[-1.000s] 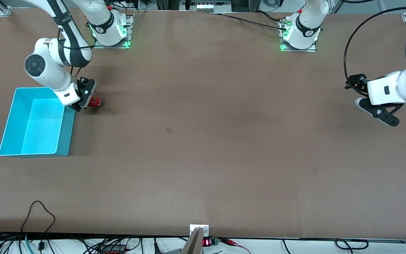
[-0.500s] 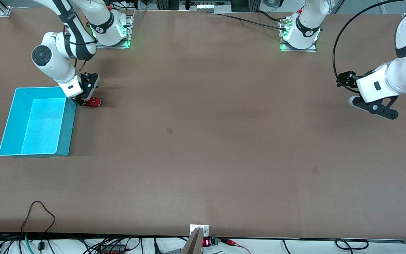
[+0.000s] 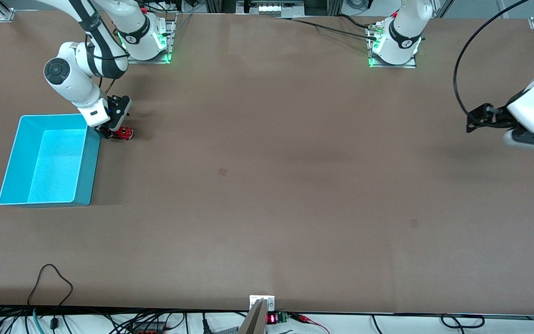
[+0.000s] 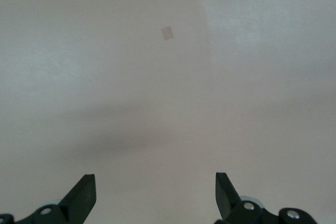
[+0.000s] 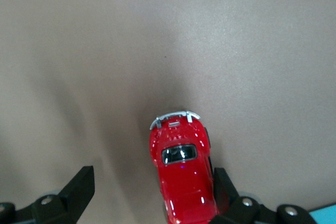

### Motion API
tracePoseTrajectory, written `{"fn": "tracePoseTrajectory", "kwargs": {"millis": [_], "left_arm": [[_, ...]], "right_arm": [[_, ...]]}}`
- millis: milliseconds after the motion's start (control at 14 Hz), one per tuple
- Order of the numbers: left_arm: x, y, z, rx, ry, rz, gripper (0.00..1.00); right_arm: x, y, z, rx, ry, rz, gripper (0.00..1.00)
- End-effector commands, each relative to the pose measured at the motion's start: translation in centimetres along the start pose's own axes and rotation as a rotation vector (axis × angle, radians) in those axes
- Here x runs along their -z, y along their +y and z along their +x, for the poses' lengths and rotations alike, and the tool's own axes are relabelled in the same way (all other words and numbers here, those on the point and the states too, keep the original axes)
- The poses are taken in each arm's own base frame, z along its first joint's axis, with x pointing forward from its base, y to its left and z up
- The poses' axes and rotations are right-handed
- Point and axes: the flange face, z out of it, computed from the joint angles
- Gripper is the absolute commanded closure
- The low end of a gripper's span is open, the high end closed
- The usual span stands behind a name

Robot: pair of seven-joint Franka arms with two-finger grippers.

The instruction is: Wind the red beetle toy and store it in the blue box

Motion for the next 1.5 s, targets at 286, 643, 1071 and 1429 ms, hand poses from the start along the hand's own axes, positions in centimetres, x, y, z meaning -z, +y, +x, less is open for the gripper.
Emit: {"fn": "tracePoseTrajectory", "kwargs": {"millis": [286,643,1071,1429], "left_arm": [[1.2,1.8,-2.1,0.076,-0.002,-0.013,0.0],[1.5,2.2,-2.0,0.075,0.003,-0.012,0.0],[1.6,2.8,-1.9,0.064,0.005,-0.013,0.0],[1.5,2.9,-2.0,0.064,-0.006,-0.013,0.0]], "right_arm": [[-0.6,0.8,-1.1,0.016,0.005,-0.037,0.02],[-0.5,0.9,-0.9,0.035,-0.001,-0.042,0.71],[2.3,4.3,1.2,-0.091,0.02,-0.111,1.0],[8.7,9.8,7.4,-0.458,-0.003,-0.074,1.0]]}}
